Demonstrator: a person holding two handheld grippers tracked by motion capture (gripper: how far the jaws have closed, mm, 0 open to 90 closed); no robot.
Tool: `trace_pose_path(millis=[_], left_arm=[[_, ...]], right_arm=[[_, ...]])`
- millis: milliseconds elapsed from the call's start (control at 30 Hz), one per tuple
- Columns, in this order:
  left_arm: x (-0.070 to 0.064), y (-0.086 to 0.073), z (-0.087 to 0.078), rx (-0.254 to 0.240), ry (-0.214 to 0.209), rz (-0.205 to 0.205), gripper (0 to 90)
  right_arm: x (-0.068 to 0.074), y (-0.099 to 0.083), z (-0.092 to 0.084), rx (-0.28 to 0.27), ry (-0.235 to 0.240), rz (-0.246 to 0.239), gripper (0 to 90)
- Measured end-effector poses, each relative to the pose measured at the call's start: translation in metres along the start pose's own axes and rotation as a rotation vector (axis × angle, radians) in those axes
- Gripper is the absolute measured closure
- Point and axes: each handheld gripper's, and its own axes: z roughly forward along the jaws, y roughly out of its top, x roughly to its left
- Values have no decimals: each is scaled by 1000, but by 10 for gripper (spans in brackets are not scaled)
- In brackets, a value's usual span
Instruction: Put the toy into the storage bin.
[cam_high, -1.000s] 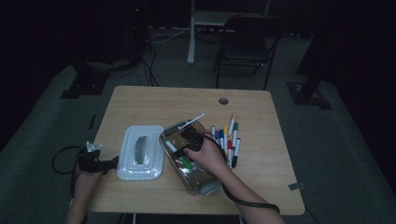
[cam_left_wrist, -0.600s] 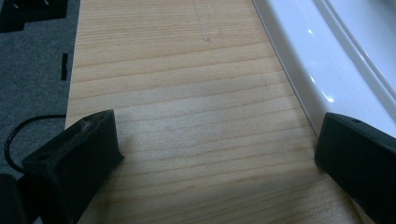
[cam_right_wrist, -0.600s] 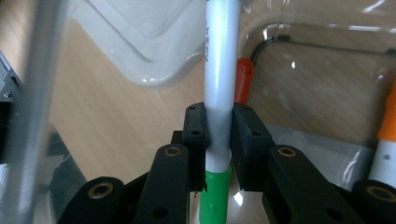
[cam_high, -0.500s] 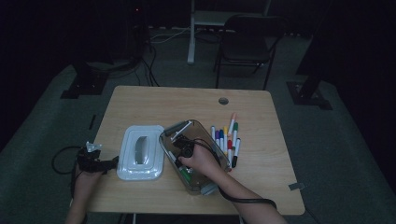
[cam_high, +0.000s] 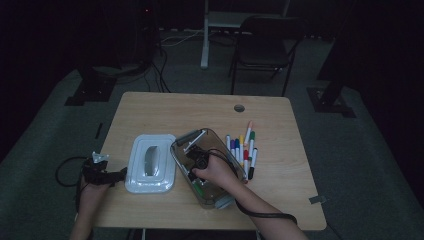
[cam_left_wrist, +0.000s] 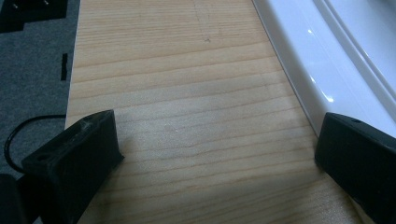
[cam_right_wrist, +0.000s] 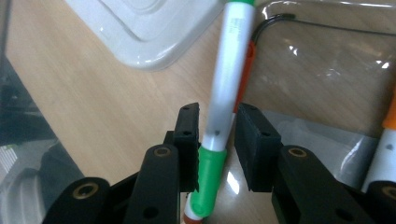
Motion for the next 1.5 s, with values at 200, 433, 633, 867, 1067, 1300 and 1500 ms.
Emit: trace_pose_path(millis=[200,433,633,867,1067,1300,1500], left_arm=[[0,0,0,-1,1,1,4],[0,0,0,1,0,1,4],[0,0,0,1,0,1,4],[0,0,0,-1,1,1,4],[0,0,0,0,0,0,4],[0,0,0,0,0,0,4],[0,0,0,0,0,0,4]], right_arm=[[-10,-14,-37,-115,5,2,668],[-26,-37,-93,-273,-4,35,667],[-56,-62,-129,-377,-41,111,667],[-92,-91,-146,-432,-102,222,653],[-130,-114,-124,-402,-170,340,645],[-168,-127,-81,-336,-204,468,646],[-178,-123,-63,-308,-210,509,639]])
